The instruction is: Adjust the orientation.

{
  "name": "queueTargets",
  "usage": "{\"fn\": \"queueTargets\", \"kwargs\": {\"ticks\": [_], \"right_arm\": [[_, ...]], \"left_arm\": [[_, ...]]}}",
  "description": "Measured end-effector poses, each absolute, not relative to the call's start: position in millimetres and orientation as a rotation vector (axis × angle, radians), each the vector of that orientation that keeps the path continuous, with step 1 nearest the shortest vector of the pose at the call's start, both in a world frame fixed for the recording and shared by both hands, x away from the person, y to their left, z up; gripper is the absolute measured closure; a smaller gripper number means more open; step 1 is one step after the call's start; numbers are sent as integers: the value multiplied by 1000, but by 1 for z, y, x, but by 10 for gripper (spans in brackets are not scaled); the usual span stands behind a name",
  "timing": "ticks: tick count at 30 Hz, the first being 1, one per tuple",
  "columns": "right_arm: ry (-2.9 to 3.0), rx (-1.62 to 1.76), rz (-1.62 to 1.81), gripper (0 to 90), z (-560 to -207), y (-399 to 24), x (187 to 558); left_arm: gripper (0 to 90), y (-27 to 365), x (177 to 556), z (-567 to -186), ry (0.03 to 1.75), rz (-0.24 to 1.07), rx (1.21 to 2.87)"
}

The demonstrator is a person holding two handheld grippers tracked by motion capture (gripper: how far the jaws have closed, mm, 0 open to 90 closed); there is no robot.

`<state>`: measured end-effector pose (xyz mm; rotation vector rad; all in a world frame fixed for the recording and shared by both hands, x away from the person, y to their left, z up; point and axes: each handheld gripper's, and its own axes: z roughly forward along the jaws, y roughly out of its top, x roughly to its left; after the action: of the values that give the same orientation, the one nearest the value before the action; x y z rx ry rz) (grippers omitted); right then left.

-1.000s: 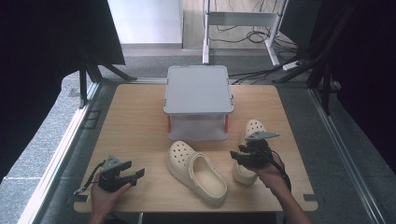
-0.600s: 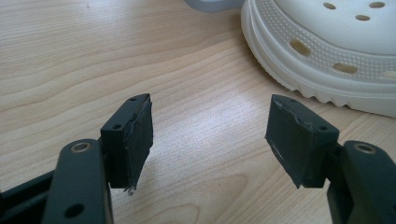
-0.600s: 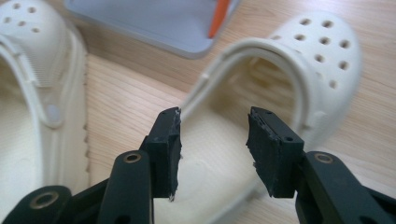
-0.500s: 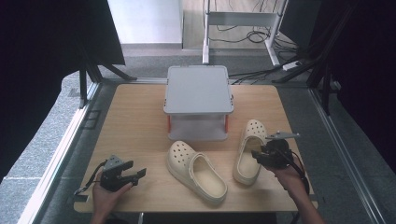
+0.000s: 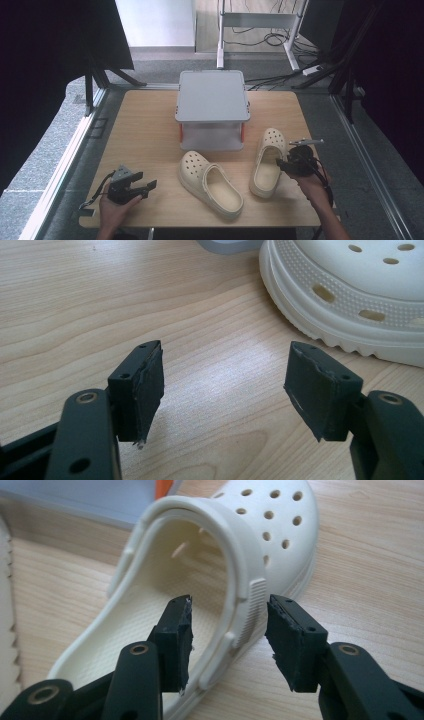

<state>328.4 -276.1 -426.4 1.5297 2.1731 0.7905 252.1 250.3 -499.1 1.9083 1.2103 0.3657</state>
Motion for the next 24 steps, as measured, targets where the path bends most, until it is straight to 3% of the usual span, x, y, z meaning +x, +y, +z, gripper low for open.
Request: {"fn": "queueTargets", "kwargs": {"ticks": [18, 24], "right_arm": [[2166, 1614, 706, 548, -449, -273, 351], [2167, 1610, 675, 625, -447, -271, 351]], "left_arm": [[326, 250, 252, -500, 1209, 367, 1915], [326, 249, 252, -500, 1210, 365, 1915]]}}
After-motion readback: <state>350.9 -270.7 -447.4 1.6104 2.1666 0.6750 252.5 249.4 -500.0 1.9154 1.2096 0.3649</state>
